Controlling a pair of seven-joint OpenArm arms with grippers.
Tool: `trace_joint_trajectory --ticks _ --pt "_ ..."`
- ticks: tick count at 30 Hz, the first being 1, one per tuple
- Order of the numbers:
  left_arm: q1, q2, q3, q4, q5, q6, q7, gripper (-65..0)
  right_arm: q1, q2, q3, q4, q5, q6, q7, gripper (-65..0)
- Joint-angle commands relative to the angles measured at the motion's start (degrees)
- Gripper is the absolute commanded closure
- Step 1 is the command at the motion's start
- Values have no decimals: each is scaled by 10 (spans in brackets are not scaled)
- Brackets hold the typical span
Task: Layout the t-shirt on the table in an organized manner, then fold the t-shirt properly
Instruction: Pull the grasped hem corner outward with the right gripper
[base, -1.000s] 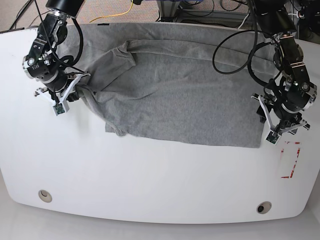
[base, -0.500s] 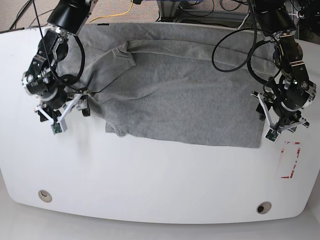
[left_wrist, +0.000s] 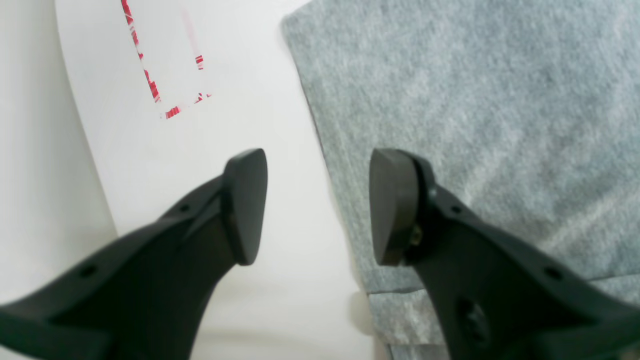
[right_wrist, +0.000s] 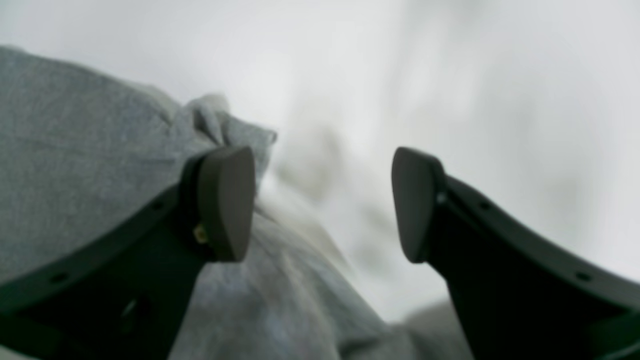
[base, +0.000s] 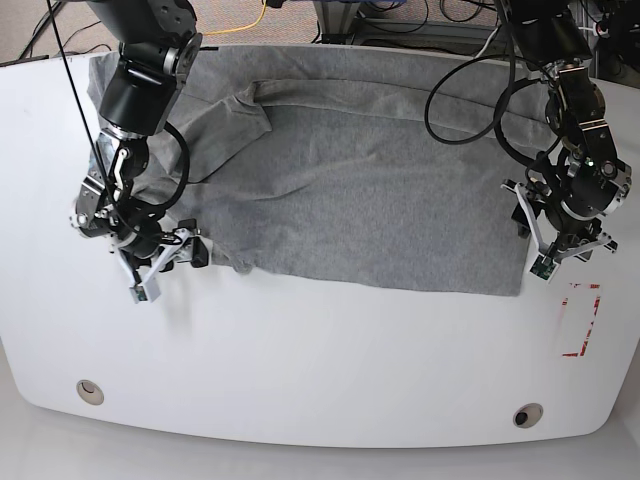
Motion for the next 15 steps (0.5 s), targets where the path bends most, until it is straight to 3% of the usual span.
trace_joint_trajectory --ticks 1,15 --pt "-9 -6 -2 9 -2 0 -8 -307 26 3 -15 -35 14 4 36 -396" --pt "-9 -6 -2 9 -2 0 -8 -307 38 -15 -43 -123 10 4 98 -395"
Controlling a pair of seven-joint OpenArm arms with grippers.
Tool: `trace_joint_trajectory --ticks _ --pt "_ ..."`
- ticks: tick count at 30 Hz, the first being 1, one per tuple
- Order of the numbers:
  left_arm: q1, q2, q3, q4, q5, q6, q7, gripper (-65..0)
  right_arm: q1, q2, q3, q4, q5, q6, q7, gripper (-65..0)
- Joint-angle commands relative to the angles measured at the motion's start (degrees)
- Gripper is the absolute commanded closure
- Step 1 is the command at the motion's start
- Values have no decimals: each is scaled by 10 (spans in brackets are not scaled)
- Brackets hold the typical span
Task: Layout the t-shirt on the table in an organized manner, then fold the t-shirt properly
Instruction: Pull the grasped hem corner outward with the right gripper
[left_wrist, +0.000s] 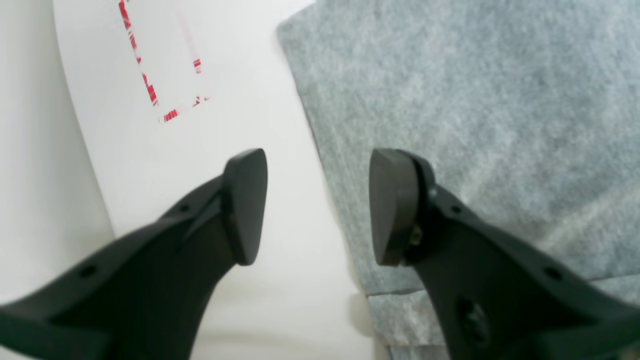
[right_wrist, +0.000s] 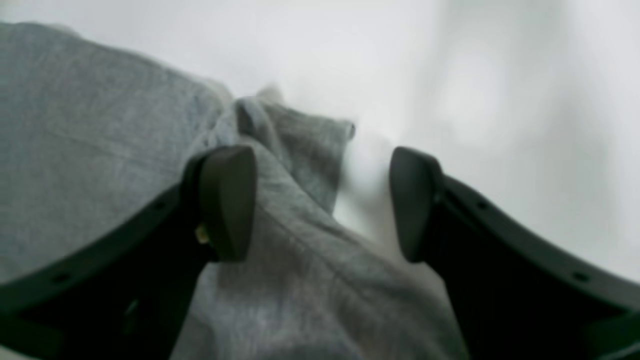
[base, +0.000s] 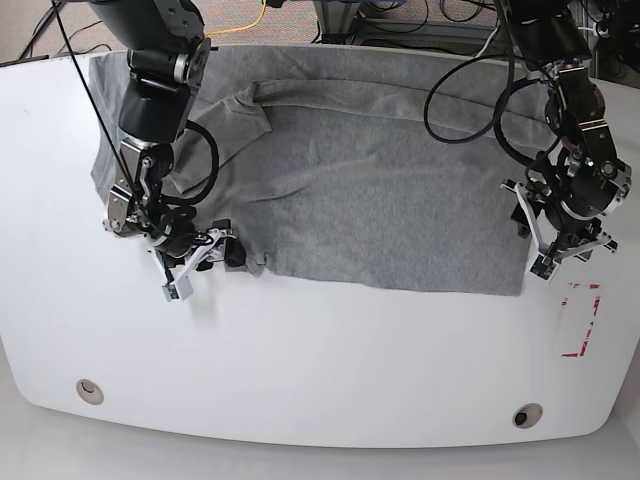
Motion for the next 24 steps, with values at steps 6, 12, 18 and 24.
trace_joint_trajectory --ticks 6,12,18,24 --pt "-10 -7 -2 9 -1 0 -8 -307 22 7 1 -10 5 3 24 -393" --pt "-10 -8 -2 9 -1 0 -8 -307 24 7 0 -10 5 3 26 -393" --pt "-10 -8 -2 9 -1 0 -8 -307 34 7 2 -10 6 3 28 -393" --pt "-10 -8 -2 9 -1 0 -8 -307 46 9 1 -11 5 3 51 -393"
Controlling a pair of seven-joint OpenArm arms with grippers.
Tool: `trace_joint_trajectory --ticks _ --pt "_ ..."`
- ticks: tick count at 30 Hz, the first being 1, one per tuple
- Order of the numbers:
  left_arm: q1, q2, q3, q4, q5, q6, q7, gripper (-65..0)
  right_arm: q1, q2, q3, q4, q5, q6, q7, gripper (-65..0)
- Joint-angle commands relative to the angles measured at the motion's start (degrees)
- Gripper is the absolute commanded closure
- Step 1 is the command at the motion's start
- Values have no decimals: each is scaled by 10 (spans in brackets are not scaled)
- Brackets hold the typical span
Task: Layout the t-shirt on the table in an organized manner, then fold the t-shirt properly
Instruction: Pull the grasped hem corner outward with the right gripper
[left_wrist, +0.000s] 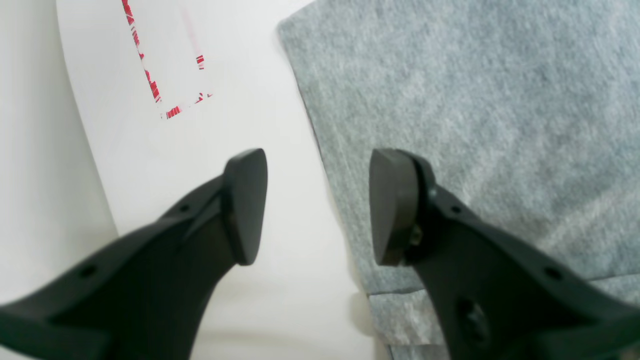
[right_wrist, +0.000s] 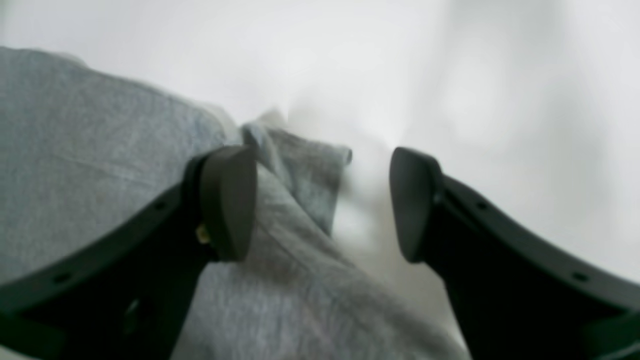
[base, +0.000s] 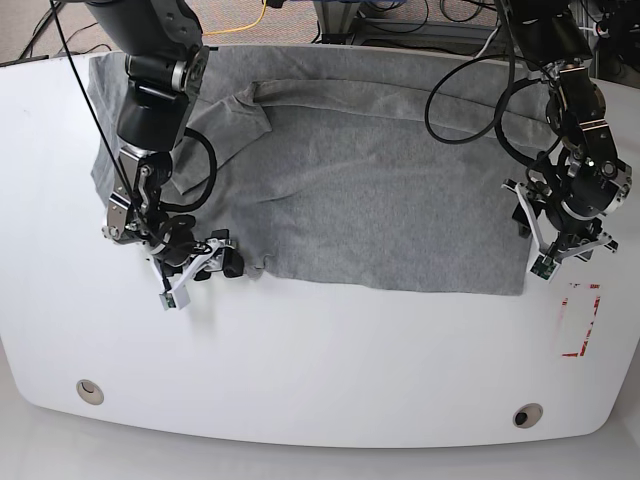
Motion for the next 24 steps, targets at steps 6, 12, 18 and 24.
trace_joint_trajectory --ticks 6,12,18,24 --pt "-10 -7 -2 9 -2 0 -8 -307 40 8 0 -31 8 3 40 -393" --pt "-10 -9 -2 9 -2 0 -8 -307 44 8 0 -67 8 3 61 -393" --pt "-10 -9 -2 9 -2 0 -8 -307 41 6 0 -74 9 3 62 -393" --pt "-10 -9 -2 9 -2 0 -8 -307 29 4 0 -71 14 3 51 -349"
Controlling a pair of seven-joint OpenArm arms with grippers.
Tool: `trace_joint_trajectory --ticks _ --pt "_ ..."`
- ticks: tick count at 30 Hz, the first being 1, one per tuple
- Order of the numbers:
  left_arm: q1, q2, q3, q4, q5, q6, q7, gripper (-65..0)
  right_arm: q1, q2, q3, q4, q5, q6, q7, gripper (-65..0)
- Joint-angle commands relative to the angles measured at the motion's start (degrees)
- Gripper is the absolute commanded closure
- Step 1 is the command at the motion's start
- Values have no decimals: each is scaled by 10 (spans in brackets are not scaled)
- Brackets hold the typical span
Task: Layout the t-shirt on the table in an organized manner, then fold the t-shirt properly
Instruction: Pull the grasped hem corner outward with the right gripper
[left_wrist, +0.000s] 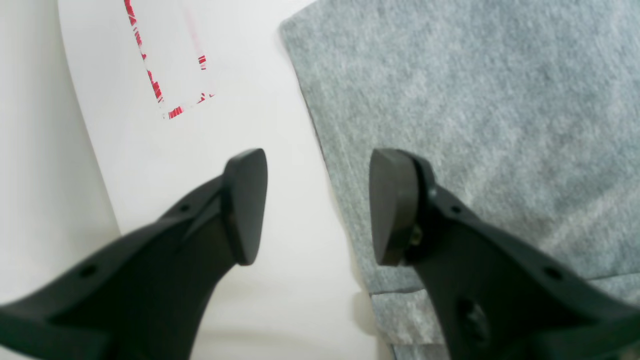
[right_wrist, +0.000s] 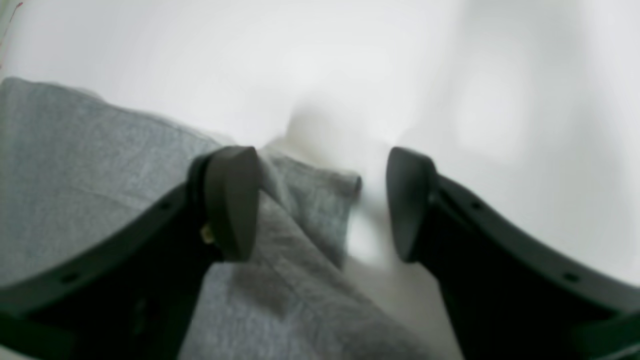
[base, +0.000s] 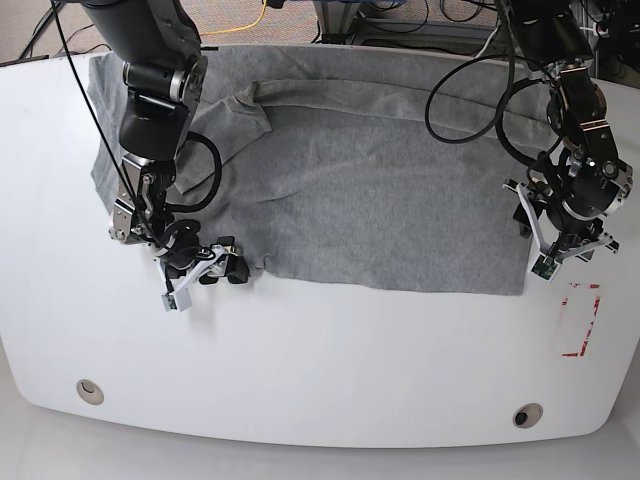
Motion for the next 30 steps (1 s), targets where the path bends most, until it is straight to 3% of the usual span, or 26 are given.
trace_joint_trajectory --ticks 1,14,17,21,30 --pt "-9 -5 -2 9 -2 0 -8 -307 7 2 0 8 6 4 -11 -333" --pt "-10 -4 -2 9 -2 0 -8 -307 4 -8 -1 15 2 4 -17 -301" --pt "-10 -4 -2 9 -2 0 -8 -307 4 -8 -1 15 2 4 -17 -205" --pt "-10 -4 -2 3 -2 0 -8 -307 5 -8 -3 15 1 4 -17 -19" --pt "-8 -5 -2 -21 -2 0 -40 -307 4 -5 -36 78 1 4 -43 0"
